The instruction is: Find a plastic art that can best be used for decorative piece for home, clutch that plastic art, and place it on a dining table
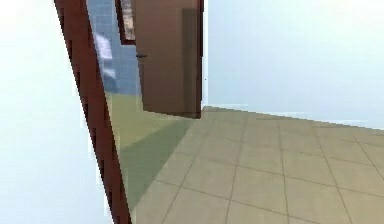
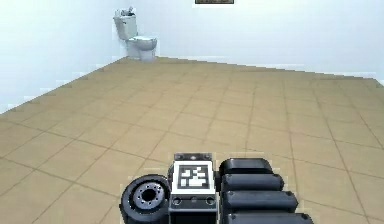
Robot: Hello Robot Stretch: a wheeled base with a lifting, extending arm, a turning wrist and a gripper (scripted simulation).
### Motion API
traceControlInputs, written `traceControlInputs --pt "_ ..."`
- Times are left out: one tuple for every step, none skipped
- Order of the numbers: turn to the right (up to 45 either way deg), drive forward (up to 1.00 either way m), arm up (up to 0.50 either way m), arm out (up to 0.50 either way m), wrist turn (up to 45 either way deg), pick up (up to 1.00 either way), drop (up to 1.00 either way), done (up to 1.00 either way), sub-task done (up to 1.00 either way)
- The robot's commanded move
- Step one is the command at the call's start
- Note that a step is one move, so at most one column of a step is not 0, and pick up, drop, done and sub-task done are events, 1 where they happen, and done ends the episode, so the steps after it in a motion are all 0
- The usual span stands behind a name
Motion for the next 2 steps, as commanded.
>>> traceControlInputs --pt "3.0 0.00 0.00 0.00 0.0 0.00 0.00 0.00 0.00" --pt "0.0 1.00 0.00 0.00 0.0 0.00 0.00 0.00 0.00"
